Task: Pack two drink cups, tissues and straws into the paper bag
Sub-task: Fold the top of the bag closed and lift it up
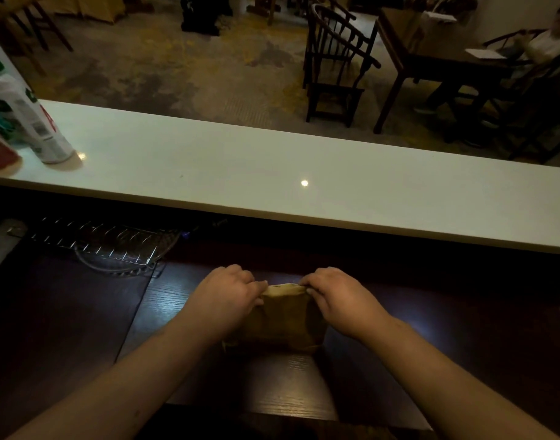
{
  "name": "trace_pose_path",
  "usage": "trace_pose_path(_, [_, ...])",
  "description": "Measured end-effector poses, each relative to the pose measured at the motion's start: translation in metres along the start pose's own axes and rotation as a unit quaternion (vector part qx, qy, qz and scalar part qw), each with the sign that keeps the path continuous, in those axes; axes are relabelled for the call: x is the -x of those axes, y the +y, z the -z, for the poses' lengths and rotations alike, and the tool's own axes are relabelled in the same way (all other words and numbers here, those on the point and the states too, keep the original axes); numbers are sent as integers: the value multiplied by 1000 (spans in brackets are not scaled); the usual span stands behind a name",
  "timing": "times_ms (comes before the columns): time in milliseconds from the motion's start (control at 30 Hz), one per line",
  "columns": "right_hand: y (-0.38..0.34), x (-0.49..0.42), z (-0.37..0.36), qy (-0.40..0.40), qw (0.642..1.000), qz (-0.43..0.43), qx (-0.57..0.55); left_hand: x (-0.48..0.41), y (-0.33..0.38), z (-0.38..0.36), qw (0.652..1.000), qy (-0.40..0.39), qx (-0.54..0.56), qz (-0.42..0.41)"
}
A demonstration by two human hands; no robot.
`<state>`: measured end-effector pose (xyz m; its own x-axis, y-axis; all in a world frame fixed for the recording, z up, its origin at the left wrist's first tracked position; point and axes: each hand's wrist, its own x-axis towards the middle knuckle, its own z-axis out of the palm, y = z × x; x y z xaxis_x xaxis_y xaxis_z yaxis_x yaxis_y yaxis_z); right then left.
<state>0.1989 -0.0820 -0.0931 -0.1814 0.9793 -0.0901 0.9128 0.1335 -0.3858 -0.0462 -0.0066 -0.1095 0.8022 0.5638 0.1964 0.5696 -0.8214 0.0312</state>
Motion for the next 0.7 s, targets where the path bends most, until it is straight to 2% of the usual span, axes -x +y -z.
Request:
trace_pose_path(167, [-11,1,1,24,989,69,129,-7,0,-1,1000,-6,28,-1])
trace_pose_path(333, [-19,-9,-5,24,978,104,181,-11,1,3,1000,5,19,-8])
trace_pose_path(600, [-17,-21,-4,-30,979,97,174,-5,-4,0,1000,-23,11,-1])
trace_pose_path(700, [-14,-20,-2,-35,985,86,148,-1,-11,0,998,-42,24,28])
